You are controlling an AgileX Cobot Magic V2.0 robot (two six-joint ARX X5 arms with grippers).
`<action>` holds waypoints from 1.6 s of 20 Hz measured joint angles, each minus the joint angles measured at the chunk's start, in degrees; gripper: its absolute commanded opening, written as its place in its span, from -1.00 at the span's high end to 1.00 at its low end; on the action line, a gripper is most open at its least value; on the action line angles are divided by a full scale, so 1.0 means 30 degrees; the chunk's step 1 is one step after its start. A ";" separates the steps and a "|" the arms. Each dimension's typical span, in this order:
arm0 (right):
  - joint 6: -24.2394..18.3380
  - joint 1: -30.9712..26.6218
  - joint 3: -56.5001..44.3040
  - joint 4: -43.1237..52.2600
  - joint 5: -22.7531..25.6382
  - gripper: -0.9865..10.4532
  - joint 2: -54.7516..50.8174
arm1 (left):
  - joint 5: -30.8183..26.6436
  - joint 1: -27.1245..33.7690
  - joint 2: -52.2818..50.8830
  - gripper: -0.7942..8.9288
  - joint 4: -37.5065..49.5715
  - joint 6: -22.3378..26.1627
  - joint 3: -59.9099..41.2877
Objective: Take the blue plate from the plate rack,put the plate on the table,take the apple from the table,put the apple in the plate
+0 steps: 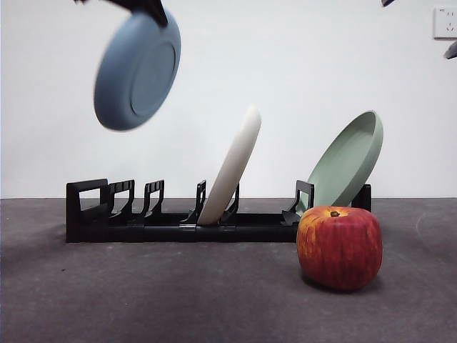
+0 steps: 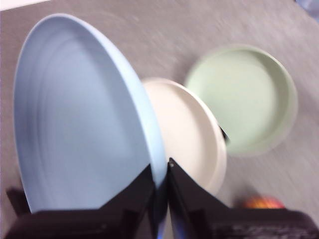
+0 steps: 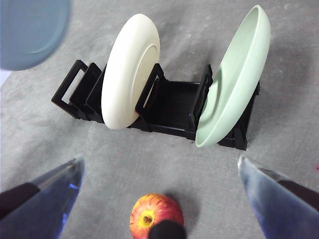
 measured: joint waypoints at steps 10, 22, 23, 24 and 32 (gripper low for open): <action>0.0000 -0.0007 0.0000 0.0153 0.0007 -0.11 -0.0015 | -0.8000 -0.6062 -0.5333 0.85 -0.6572 0.1224 0.0073; 0.0000 -0.0022 0.0000 0.0138 0.0087 -0.11 -0.0007 | -1.5147 -1.6684 -0.6994 0.85 -0.5362 -0.7919 -1.1941; 0.0000 -0.0058 0.0000 0.0153 0.0087 -0.11 -0.0007 | -1.5147 -1.6903 -0.6848 0.85 -0.3665 -0.8255 -1.3231; 0.0000 -0.0058 0.0000 0.0138 0.0087 -0.11 -0.0007 | -1.5074 -1.6946 -0.6659 0.85 -0.1843 -0.8429 -1.4302; 0.0000 -0.0073 0.0000 0.0138 0.0095 -0.11 -0.0007 | -1.2298 -1.5926 -0.2557 0.85 0.5668 -0.5195 -1.6269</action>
